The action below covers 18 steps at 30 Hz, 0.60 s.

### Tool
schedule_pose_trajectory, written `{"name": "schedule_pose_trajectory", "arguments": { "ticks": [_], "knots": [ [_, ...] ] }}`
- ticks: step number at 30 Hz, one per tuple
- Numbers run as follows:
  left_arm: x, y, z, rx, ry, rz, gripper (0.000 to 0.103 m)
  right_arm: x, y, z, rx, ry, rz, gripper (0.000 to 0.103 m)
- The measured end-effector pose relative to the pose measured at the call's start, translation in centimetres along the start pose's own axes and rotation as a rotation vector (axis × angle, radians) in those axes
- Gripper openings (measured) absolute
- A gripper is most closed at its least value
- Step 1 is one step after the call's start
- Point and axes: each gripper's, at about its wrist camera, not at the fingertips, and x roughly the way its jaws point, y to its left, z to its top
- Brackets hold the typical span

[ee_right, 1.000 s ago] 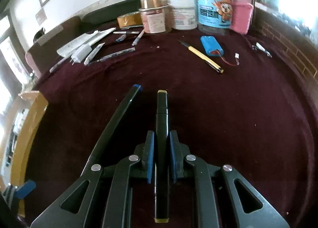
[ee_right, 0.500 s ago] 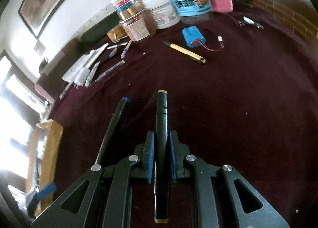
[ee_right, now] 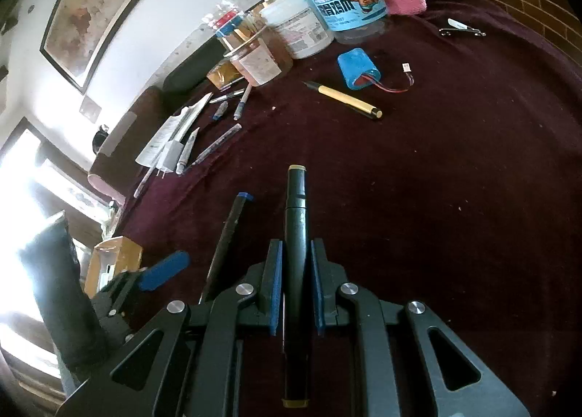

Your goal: Organize rigid objects

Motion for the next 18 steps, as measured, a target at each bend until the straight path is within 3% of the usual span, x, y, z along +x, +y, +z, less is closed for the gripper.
{"name": "schedule_pose_trajectory", "arguments": {
  "ticks": [1,2,9,12,18],
  "knots": [
    [-0.2,0.0,0.0,0.007,-0.009,0.022,0.015,0.0,0.0,0.0,0.000,0.000,0.002,0.013],
    [-0.4,0.0,-0.1,0.013,-0.012,0.018,0.011,0.0,0.0,0.0,-0.001,-0.001,0.004,0.013],
    [-3.8,2.4,-1.2,-0.099,-0.079,-0.058,0.011,0.5,0.8,-0.1,-0.029,0.009,0.037,0.013],
    [-7.5,4.2,-2.5,-0.157,-0.147,-0.103,0.011,0.6,1.0,-0.2,-0.038,0.008,0.051,0.013],
    [-16.3,8.9,-7.4,-0.247,-0.264,-0.116,0.012,0.3,1.9,-0.5,-0.062,-0.020,0.073,0.013]
  ]
}}
